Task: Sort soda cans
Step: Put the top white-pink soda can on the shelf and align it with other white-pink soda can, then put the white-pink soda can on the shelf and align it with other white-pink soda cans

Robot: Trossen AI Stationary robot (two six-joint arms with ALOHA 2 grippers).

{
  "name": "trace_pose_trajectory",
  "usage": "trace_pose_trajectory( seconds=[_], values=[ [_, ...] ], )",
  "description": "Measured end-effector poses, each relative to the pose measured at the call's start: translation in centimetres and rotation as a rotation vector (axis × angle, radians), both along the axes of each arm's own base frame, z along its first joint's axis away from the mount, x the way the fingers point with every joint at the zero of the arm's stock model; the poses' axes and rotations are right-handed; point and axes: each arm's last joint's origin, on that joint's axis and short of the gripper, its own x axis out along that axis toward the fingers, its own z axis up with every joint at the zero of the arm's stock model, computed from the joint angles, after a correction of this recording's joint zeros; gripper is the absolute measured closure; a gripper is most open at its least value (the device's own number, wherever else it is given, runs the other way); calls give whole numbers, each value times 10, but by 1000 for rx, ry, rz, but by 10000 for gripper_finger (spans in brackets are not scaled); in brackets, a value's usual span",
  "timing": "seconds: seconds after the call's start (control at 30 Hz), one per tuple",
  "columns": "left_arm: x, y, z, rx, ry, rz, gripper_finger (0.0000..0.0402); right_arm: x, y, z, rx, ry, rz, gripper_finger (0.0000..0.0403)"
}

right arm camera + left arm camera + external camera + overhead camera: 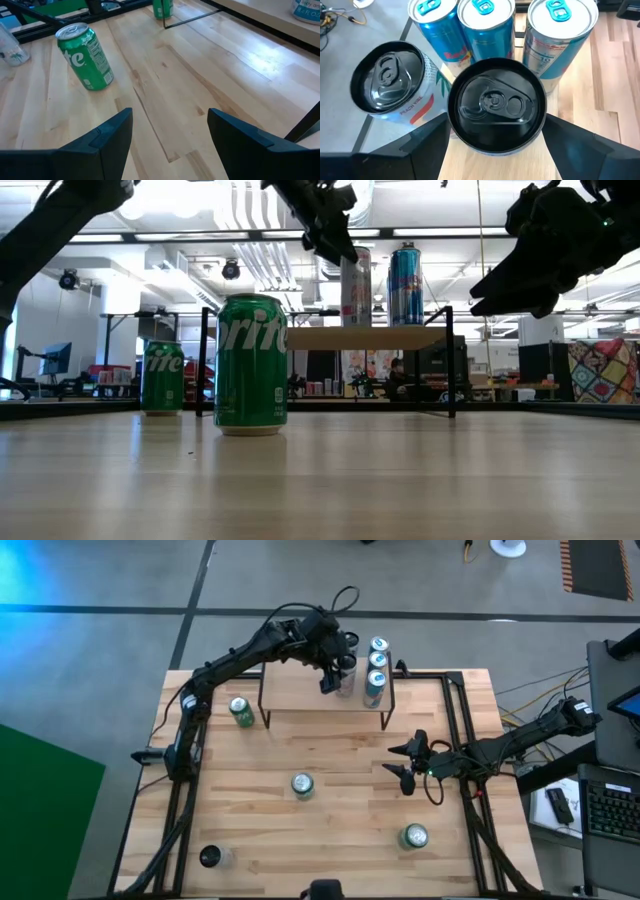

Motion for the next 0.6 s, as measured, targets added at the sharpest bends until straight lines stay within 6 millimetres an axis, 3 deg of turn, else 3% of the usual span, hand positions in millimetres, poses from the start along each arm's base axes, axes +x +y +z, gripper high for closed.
trace_pose_trajectory(
  seconds=[0.4, 0.6],
  values=[
    [-22, -9, 26, 23, -16, 35, 109, 0, 0, 0, -3, 1, 2, 156],
    [-33, -14, 7, -82, 147, 68, 109, 0, 1, 0, 24, 10, 52, 156]
  ],
)
